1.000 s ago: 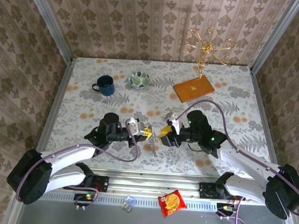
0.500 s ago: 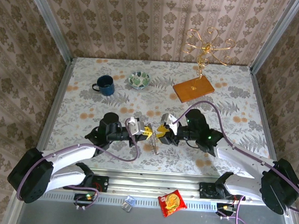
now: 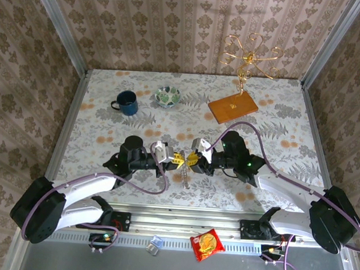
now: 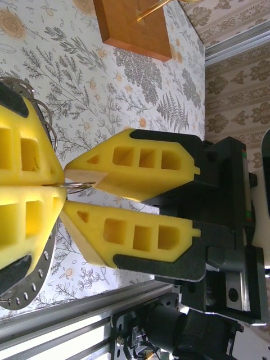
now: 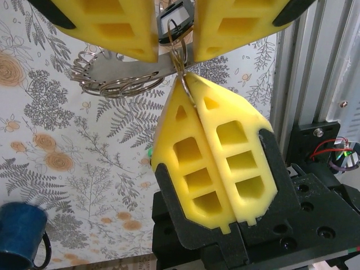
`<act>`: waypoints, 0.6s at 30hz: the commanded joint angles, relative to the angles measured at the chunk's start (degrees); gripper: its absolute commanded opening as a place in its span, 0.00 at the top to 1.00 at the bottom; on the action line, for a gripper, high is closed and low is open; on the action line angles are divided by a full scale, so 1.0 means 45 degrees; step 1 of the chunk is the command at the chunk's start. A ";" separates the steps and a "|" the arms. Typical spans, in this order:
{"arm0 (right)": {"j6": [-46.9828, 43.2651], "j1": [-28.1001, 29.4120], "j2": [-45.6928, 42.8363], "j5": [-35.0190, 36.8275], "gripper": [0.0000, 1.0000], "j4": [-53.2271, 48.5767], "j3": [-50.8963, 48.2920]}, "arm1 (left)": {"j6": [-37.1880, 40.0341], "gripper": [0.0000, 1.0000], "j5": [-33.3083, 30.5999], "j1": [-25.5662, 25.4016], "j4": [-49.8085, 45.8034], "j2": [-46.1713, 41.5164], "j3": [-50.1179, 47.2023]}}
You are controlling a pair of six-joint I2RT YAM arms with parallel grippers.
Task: Put the keys on the keyring
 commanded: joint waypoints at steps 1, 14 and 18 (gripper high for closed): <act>-0.0253 0.0091 0.0188 -0.0497 0.79 0.0567 0.0523 | -0.0311 1.00 0.0485 -0.0006 0.0712 0.0052 -0.0045; -0.0909 0.0071 0.0255 -0.1067 1.00 -0.0097 0.0946 | -0.0415 0.91 -0.0088 0.0008 0.0786 0.0070 -0.0182; -0.2057 0.0052 0.0328 -0.1011 1.00 -0.1950 0.1635 | 0.0049 0.64 -0.0700 -0.0007 -0.0001 -0.0100 -0.0058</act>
